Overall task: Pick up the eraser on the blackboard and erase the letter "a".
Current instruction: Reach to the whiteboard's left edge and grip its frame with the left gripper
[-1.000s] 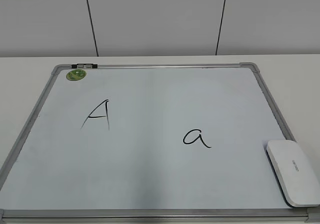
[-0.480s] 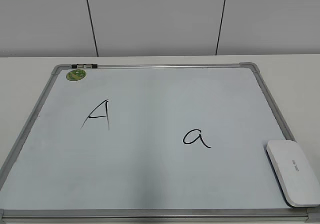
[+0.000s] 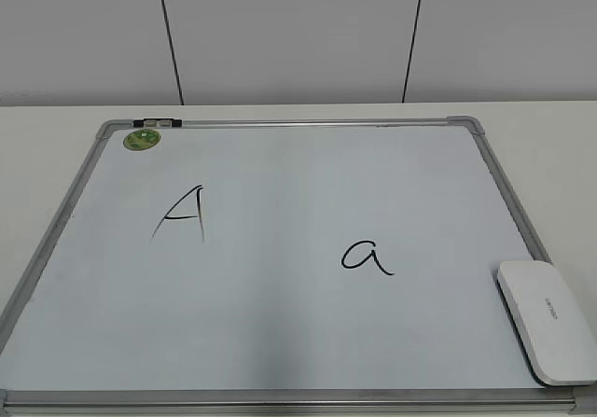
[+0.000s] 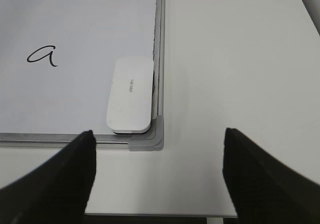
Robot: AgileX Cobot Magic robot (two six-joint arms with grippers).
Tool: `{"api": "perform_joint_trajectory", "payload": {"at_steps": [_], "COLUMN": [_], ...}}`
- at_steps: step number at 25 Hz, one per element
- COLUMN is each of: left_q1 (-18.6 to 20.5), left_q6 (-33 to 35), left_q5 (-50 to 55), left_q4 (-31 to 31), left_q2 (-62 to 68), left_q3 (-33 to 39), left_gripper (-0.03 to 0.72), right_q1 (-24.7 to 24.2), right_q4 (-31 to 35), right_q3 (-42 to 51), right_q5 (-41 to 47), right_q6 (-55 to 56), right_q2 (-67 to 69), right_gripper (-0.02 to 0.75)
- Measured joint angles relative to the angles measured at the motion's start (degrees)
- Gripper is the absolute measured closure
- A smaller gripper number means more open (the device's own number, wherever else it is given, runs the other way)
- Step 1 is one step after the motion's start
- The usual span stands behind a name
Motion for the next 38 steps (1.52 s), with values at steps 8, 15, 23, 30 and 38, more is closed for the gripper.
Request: {"api": "perform_joint_trajectory", "payload": {"at_steps": [8,15,23,30,38], "left_q1": [0.00,0.00,0.00,0.00,0.00], "left_q6": [0.00,0.00,0.00,0.00,0.00], "left_q5": [-0.12,-5.68,-21.11,-29.57,-28.39], "left_q4": [0.00,0.00,0.00,0.00,0.00], "left_q2": [0.00,3.31,21.98,43.01,68.01], "left_q3": [0.00,-4.45,-5.13,-5.42,-15.68], "left_gripper": [0.227,0.227,0.225,0.148,0.130], "right_q1": [0.00,0.00,0.00,0.00,0.00], "right_q4": [0.00,0.00,0.00,0.00,0.00], "right_q3": [0.00,0.00,0.00,0.00,0.00], "right_q5": [0.00,0.00,0.00,0.00,-0.10], "right_q6": [0.00,0.00,0.00,0.00,0.00], "right_q2": [0.00,0.00,0.00,0.00,0.00], "right_gripper": [0.151,0.151,0.151,0.151,0.151]}}
